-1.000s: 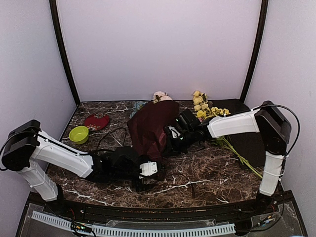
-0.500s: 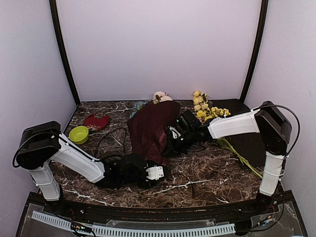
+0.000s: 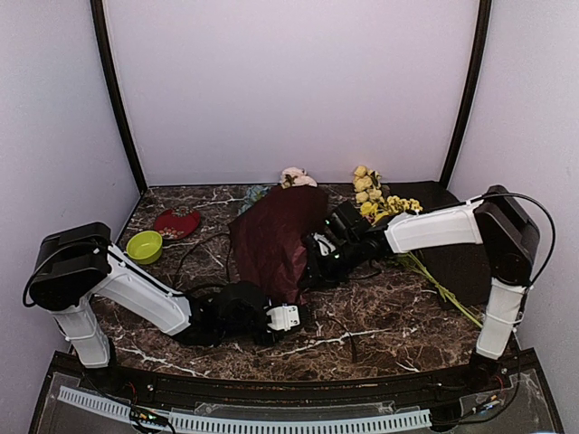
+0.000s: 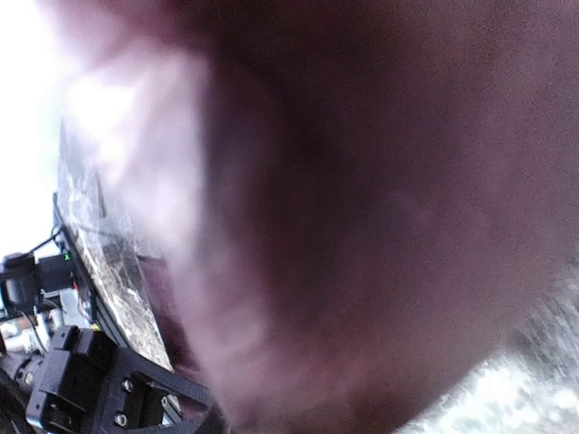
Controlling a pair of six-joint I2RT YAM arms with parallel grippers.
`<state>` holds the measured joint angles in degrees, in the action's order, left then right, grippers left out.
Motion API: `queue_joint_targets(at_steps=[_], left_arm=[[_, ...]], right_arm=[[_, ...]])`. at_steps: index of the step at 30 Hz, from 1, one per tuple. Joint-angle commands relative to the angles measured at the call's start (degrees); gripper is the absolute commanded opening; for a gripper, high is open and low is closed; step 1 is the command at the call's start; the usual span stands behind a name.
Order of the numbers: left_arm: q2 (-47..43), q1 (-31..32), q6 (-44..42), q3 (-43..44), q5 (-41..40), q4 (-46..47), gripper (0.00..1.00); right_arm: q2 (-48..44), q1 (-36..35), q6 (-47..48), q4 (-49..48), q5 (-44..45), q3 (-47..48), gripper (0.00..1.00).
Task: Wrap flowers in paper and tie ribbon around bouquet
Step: Pass from the right arm to the left, then pick up the right side of the ribbon from the center of the board.
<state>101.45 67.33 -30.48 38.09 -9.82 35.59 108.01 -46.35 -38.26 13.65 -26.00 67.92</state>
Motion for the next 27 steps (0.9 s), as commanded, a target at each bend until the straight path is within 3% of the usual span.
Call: queue_joint_targets(at_steps=[1, 9, 17, 20, 26, 27], left_arm=[[-2.4, -0.5, 0.6, -1.2, 2.1, 0.5, 0.0], [-4.0, -1.9, 2.8, -2.4, 4.7, 0.2, 0.0], [-4.4, -2.3, 3.1, -2.3, 5.0, -0.5, 0.0], [-5.0, -2.5, 3.2, -2.5, 5.2, -0.5, 0.0], [-6.1, -2.7, 3.4, -2.8, 5.7, -0.9, 0.0], [-6.2, -2.7, 3.4, -2.8, 5.8, -0.9, 0.0]], right_arm=[[-6.2, 0.1, 4.0, 7.4, 6.6, -1.5, 0.31], [-14.1, -1.1, 4.3, 17.9, 14.5, -10.2, 0.49], [-9.4, -10.3, 5.6, 27.0, 24.8, -8.3, 0.61], [-7.3, -12.0, 5.8, 28.4, 26.5, -8.2, 0.51], [-5.3, -11.5, 6.8, 26.6, 28.8, -6.6, 0.04], [-4.6, -10.6, 7.1, 25.2, 29.0, -5.6, 0.0]])
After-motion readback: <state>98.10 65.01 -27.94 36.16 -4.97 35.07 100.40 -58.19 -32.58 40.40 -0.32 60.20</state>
